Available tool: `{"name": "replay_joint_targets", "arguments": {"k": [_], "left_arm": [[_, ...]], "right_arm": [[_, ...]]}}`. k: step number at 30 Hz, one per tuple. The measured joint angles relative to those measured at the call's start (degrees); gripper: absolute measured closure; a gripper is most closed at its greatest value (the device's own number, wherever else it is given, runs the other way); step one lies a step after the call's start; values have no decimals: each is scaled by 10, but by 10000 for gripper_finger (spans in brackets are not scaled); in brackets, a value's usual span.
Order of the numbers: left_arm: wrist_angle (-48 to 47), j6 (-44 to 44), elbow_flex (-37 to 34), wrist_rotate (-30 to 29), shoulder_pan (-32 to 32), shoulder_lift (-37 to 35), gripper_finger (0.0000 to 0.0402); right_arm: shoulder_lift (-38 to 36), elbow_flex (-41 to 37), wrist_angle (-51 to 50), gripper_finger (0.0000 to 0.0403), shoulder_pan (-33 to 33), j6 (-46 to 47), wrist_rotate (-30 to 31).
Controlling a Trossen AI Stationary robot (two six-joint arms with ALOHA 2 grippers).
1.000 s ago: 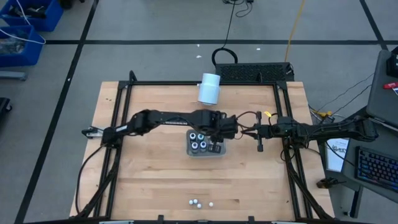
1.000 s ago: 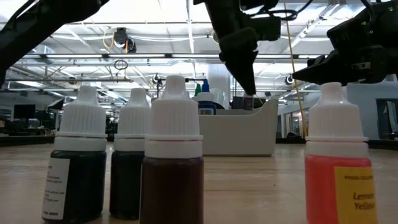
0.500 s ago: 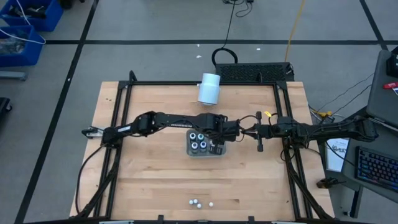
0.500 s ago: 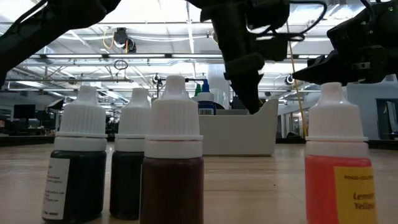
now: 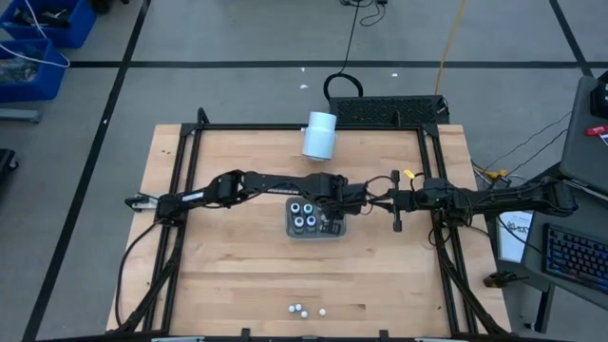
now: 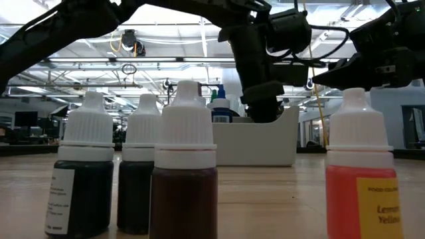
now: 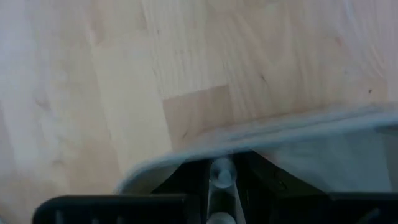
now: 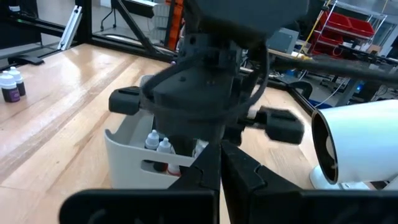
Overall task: Pick & Place food coloring
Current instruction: Put the small violet food coloring bottle into the gray bin, then put the small yellow food coloring bottle into the gray bin
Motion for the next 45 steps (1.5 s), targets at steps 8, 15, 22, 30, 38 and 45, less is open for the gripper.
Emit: {"name": "replay_joint_targets", "arguments": {"k": [8, 15, 22, 30, 38, 45], "left_arm": [[0, -3, 0, 4, 0, 0, 339], [0, -17, 0, 2, -1, -1, 338], [-16, -15, 6, -34, -9, -13, 280], [-54, -26, 7, -84, -25, -83, 189], [-176, -87, 8, -89, -70, -270, 179], [-252, -189, -1, -166, -96, -426, 239]], "right_arm": [[0, 0, 0, 403, 0, 4, 0], [0, 0, 0, 403, 0, 4, 0], [0, 0, 0, 403, 0, 13, 0], [0, 0, 6, 403, 1, 22, 0], [0, 0, 4, 403, 1, 40, 0], [0, 0, 15, 403, 2, 40, 0]]}}
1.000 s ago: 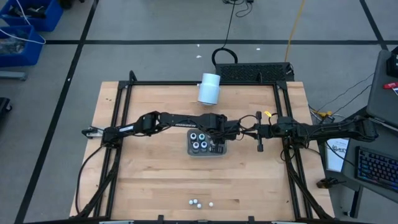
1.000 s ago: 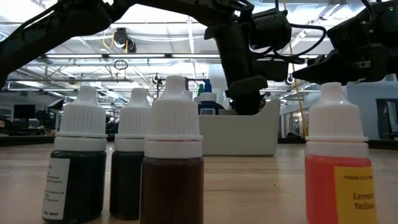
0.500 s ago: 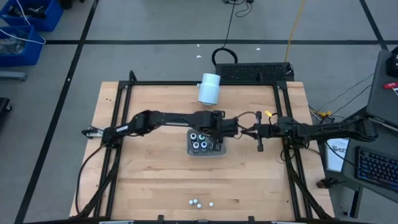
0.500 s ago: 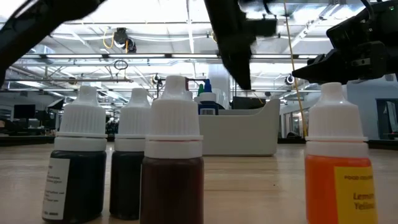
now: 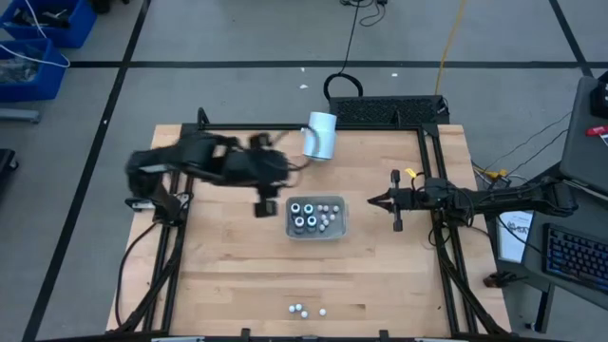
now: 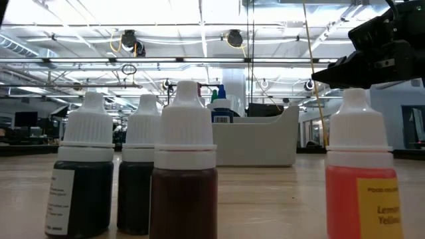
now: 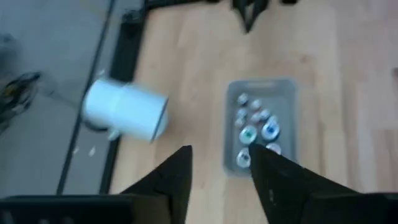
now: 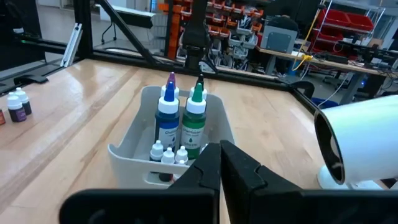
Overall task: Pick & Place food coloring
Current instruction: Put the small yellow food coloring bottle into the gray bin
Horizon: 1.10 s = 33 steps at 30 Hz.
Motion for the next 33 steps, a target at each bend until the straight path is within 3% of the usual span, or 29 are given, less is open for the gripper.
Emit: {"name": "replay_joint_targets", "arguments": {"k": [6, 9, 12, 19, 24, 33], "left_arm": [[-29, -48, -108, -43, -19, -107, 340], [6, -55, -220, -69, -31, -177, 390], [66, -75, -361, -80, -38, -251, 390], [337, -99, -693, -61, -88, -450, 395], [523, -94, -878, -77, -126, -556, 396], [922, 65, -1163, -116, -152, -652, 398]], "right_arm": [[0, 0, 6, 403, 0, 5, -1], [0, 0, 8, 403, 0, 5, -1], [0, 0, 18, 403, 0, 15, -1], [0, 0, 23, 403, 0, 37, -1], [0, 0, 24, 403, 0, 50, -2], [0, 0, 39, 403, 0, 49, -1]]}}
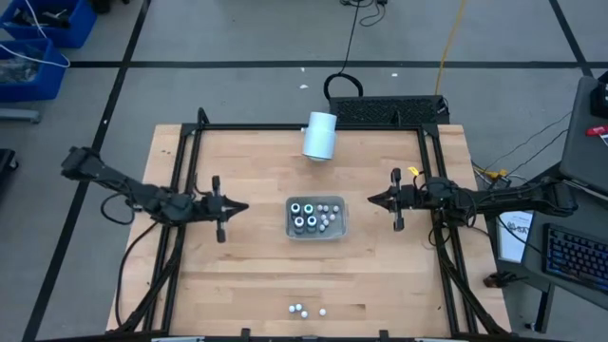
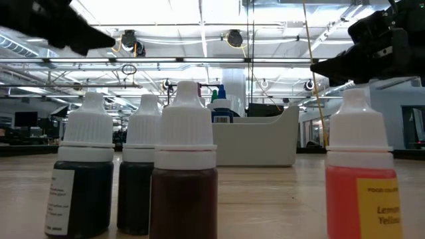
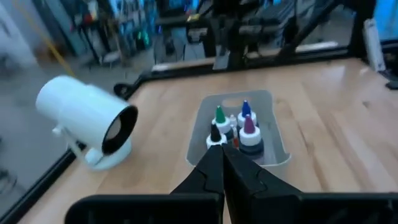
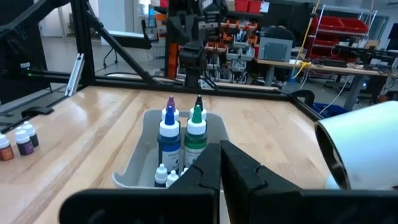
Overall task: Pick & Place food coloring
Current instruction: Put the small yellow food coloring bottle into the gray bin
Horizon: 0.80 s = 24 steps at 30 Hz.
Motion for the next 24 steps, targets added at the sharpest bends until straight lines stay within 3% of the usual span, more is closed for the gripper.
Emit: {"name": "replay_joint_targets", "arguments": {"k": [8, 12, 18, 24], "left_arm": [[243, 63, -167, 27, 16, -88, 399], [222, 69, -166, 31, 40, -110, 399], [211, 93, -166, 86, 83, -129, 400], [201, 80, -173, 251, 174, -139, 400]], "right_arm": [[0, 0, -2, 403, 0, 0, 0], [0, 0, 9, 403, 0, -11, 1], [0, 0, 24, 403, 0, -12, 1], [0, 0, 22, 403, 0, 13, 0]]}}
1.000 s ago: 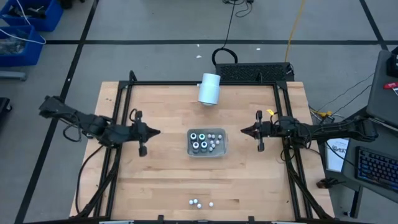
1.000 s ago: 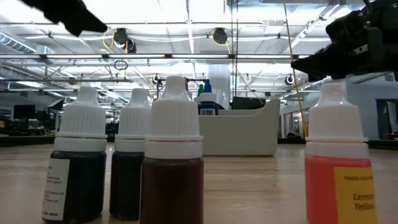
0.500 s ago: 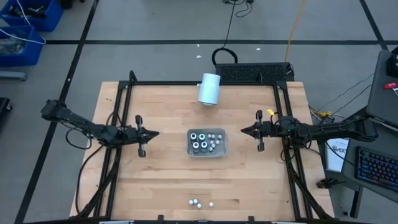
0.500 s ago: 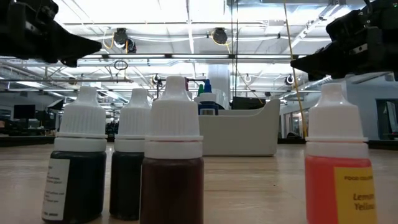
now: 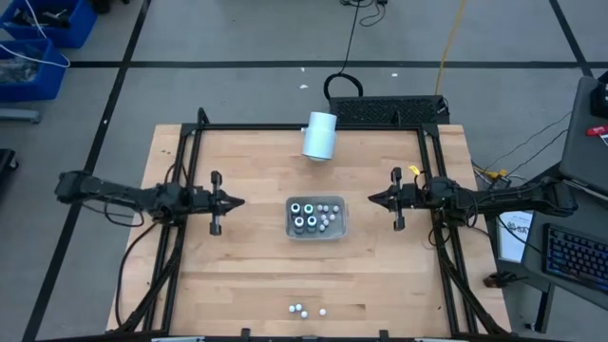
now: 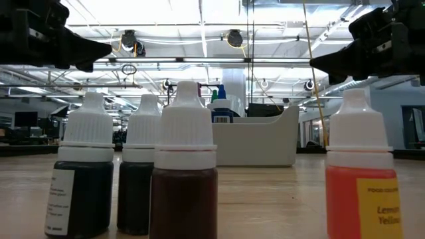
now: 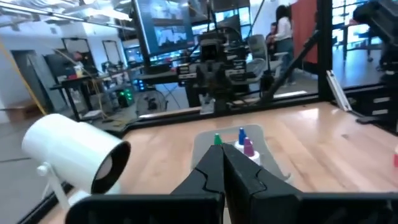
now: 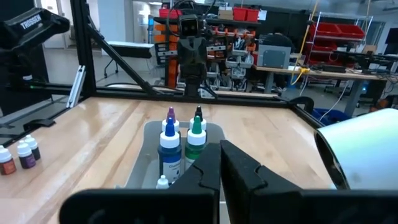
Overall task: Pick & Place food coloring
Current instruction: Put the small yellow food coloring bottle into the gray bin
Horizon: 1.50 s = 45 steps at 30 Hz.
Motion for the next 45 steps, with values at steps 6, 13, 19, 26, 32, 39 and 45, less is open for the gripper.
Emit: {"name": "replay_joint_targets", "arguments": {"k": [6, 13, 19, 26, 32, 39, 45], "left_arm": [[27, -5, 0, 121, 117, 0, 400], [33, -27, 0, 219, 185, -4, 400], [38, -23, 0, 193, 164, -6, 401], [-19, 28, 27, 141, 115, -19, 401], [-159, 80, 87, 140, 97, -48, 401], [-195, 106, 79, 153, 107, -121, 401], [-238, 85, 61, 181, 122, -170, 401]], "right_arm": [[0, 0, 2, 403, 0, 0, 0], [0, 0, 1, 403, 0, 15, -1], [0, 0, -5, 403, 0, 18, -1], [0, 0, 13, 403, 0, -2, -1], [0, 0, 23, 403, 0, -14, 0], [0, 0, 90, 403, 0, -48, 0], [0, 0, 96, 403, 0, -55, 1]]}}
